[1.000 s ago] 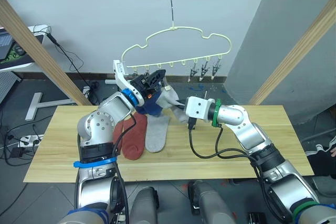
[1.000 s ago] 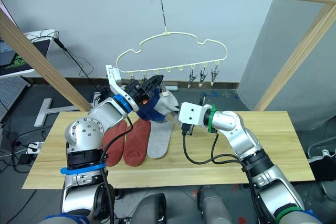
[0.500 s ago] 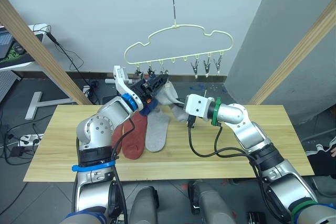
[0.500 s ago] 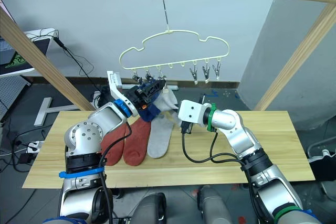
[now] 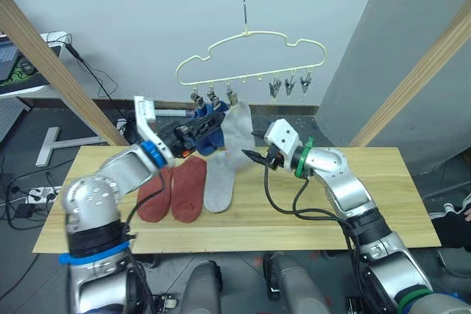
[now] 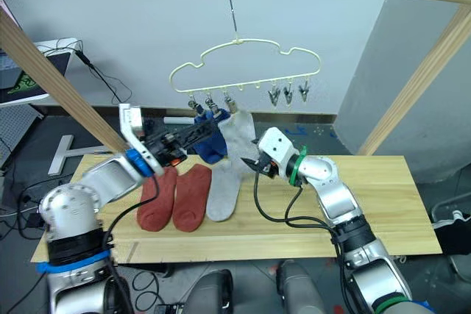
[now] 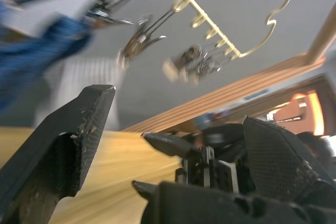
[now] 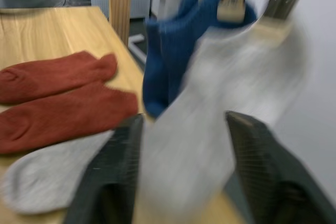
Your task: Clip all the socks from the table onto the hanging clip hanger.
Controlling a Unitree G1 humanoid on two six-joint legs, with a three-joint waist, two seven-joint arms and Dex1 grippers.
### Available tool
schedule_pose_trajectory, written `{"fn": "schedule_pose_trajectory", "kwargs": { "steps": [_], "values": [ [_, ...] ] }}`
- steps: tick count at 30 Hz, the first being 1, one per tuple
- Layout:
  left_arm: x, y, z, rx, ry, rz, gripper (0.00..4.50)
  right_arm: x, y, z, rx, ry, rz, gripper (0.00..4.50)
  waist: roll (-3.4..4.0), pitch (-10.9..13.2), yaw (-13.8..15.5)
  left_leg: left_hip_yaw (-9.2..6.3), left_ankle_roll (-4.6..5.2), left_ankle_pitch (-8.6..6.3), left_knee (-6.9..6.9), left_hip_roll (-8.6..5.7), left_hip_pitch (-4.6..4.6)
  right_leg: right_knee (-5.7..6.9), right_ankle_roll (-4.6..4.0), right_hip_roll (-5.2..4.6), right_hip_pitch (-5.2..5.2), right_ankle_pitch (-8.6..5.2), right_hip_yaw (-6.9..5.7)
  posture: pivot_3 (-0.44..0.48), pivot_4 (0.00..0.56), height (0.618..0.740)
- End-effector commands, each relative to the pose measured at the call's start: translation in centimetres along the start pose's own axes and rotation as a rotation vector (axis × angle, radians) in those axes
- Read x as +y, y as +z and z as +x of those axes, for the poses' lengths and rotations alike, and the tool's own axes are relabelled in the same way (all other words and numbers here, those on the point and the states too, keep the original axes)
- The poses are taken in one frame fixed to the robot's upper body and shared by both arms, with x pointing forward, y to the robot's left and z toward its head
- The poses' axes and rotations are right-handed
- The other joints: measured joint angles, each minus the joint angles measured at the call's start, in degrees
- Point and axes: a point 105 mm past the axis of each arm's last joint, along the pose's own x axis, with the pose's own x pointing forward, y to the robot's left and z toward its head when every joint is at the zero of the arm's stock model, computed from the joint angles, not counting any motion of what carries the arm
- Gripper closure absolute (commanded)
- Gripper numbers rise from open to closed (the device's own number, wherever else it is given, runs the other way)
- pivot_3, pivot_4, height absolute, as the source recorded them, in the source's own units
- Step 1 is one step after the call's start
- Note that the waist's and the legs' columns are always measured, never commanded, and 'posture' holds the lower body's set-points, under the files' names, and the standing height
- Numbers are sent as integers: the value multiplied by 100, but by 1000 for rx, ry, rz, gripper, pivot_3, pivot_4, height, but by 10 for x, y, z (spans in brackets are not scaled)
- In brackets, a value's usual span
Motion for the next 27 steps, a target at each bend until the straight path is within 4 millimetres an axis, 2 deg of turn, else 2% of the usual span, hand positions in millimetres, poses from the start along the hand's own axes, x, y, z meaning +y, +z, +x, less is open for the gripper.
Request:
{"fn": "schedule_pose_trajectory", "kwargs": {
  "steps": [1,2,3,4,6,7,8,12,16,27],
  "values": [
    [-11,6,-7,6,-15,68,0,-9,25,-9,-82,-73,47,540,0,1,37,0,0,0,0,-1,-1,0,0,0,-1,0,1,25,266,740],
    [-10,6,-8,9,-13,72,0,-9,26,-9,-81,-77,55,133,1,1,42,0,0,0,0,-1,0,0,0,0,-1,0,2,25,266,740],
    [-14,0,-12,49,-14,119,0,-11,31,-12,-96,-128,85,26,0,1,49,0,0,0,0,-2,0,0,0,0,-2,-1,6,43,268,740],
    [-16,-5,-15,80,-16,154,0,-13,34,-14,-106,-166,109,26,-4,3,47,0,0,0,0,-2,-2,-1,0,-2,-4,-1,7,43,268,740],
    [-17,-15,-17,142,10,354,0,-18,40,-17,-130,-239,176,26,-4,3,57,-3,-2,-1,-7,1,-3,-3,-1,-4,-10,-2,11,43,268,740],
    [-20,-12,-16,111,5,388,0,-25,45,-19,-155,-302,214,26,-2,4,79,-4,-3,-1,-15,-1,-6,-4,-5,-6,-17,-4,12,50,266,740],
    [-21,-10,-15,85,-1,405,0,-29,48,-21,-170,-347,243,491,0,5,95,-4,-4,-1,-28,-2,-5,-4,-12,-6,-23,-8,13,50,266,740],
    [-35,-10,-12,66,-72,563,0,-43,57,-23,-185,-460,239,1699,1,6,127,-1,-7,1,-34,0,-30,-8,-24,-13,-38,-15,5,50,266,740],
    [-28,-11,-9,54,-73,600,0,-47,63,-19,-197,-490,236,1699,1,5,118,9,-6,1,-42,-5,-52,-14,-24,-11,-63,-16,1,47,256,740],
    [-40,-3,-2,-5,-118,643,0,-77,62,-12,-188,-628,262,1699,0,5,98,-7,-6,1,-58,-4,-80,-55,-20,0,-65,-13,-8,49,247,740]
  ]
}}
